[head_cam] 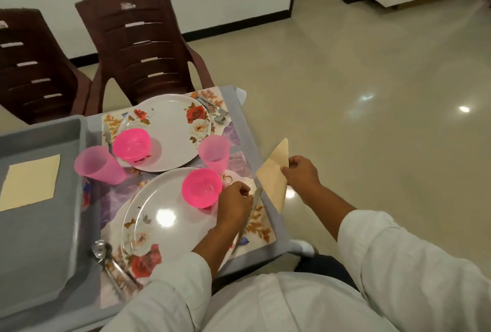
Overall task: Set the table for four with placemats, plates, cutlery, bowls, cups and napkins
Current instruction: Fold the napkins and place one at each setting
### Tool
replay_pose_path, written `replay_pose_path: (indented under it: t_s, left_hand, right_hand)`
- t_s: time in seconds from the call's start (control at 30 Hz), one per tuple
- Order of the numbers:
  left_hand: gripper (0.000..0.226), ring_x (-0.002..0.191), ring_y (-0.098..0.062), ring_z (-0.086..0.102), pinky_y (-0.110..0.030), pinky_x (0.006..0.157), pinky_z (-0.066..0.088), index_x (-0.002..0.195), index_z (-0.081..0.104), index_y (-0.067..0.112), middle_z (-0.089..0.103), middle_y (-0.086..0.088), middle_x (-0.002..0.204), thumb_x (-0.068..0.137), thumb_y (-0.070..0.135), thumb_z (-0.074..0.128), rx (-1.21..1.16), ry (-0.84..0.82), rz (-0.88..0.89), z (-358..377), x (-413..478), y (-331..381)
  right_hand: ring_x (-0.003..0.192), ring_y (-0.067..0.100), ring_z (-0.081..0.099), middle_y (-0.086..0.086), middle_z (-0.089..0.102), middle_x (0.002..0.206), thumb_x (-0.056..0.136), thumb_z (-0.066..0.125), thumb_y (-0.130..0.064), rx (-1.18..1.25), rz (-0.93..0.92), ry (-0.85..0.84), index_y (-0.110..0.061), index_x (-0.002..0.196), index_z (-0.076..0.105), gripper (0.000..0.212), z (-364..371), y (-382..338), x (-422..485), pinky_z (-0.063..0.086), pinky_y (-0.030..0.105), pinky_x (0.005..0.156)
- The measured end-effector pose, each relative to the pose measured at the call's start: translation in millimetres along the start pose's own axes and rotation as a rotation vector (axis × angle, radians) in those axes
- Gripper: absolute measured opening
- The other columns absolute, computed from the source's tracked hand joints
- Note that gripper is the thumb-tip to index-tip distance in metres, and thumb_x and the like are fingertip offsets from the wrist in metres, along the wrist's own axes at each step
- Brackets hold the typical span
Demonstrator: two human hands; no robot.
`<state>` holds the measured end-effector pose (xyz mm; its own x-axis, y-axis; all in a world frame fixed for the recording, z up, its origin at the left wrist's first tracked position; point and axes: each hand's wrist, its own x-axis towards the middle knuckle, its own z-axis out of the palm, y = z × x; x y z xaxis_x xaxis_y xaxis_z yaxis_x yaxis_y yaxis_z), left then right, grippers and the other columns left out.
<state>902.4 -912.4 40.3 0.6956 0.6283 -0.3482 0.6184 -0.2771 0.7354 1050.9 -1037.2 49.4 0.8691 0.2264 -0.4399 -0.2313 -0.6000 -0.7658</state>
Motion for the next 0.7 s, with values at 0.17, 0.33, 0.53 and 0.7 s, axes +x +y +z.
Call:
replay_pose_path:
  t_s: [0.17, 0.33, 0.53, 0.7]
  left_hand:
    - [0.01, 0.081, -0.014, 0.061, -0.019, 0.064, 0.044, 0.1, 0.07, 0.01, 0.07, 0.0, 0.093, 0.096, 0.018, 0.065, 0.155, 0.11, -0.122, 39, -1, 11]
    - [0.012, 0.081, -0.02, 0.061, -0.026, 0.069, 0.041, 0.087, 0.06, 0.015, 0.065, -0.004, 0.089, 0.098, 0.016, 0.062, 0.271, 0.205, -0.272, 66, -7, 32]
    - [0.01, 0.083, -0.023, 0.061, -0.032, 0.069, 0.047, 0.095, 0.068, 0.007, 0.068, -0.011, 0.095, 0.096, 0.014, 0.062, 0.275, 0.315, -0.33, 81, -10, 37]
    - [0.014, 0.094, -0.025, 0.064, -0.03, 0.076, 0.046, 0.099, 0.068, 0.008, 0.068, -0.011, 0.103, 0.1, 0.019, 0.059, 0.246, 0.394, -0.344, 92, -13, 35]
  right_hand:
    - [0.097, 0.025, 0.067, 0.007, 0.066, 0.107, 0.09, 0.072, -0.014, 0.072, -0.029, -0.164, -0.021, 0.114, 0.053, 0.031, -12, 11, 46, 0.059, 0.049, 0.088]
    - [0.102, 0.024, 0.063, 0.004, 0.062, 0.112, 0.096, 0.066, -0.01, 0.029, -0.118, -0.383, -0.031, 0.136, 0.04, 0.052, -32, 10, 65, 0.058, 0.045, 0.092]
    - [0.107, 0.025, 0.06, 0.005, 0.058, 0.116, 0.097, 0.059, -0.006, 0.003, -0.175, -0.492, -0.024, 0.111, 0.068, 0.025, -34, 0, 72, 0.054, 0.044, 0.099]
    - [0.109, 0.027, 0.061, 0.007, 0.061, 0.118, 0.095, 0.056, -0.002, 0.064, -0.111, -0.589, -0.031, 0.097, 0.068, 0.031, -18, -9, 78, 0.056, 0.049, 0.096]
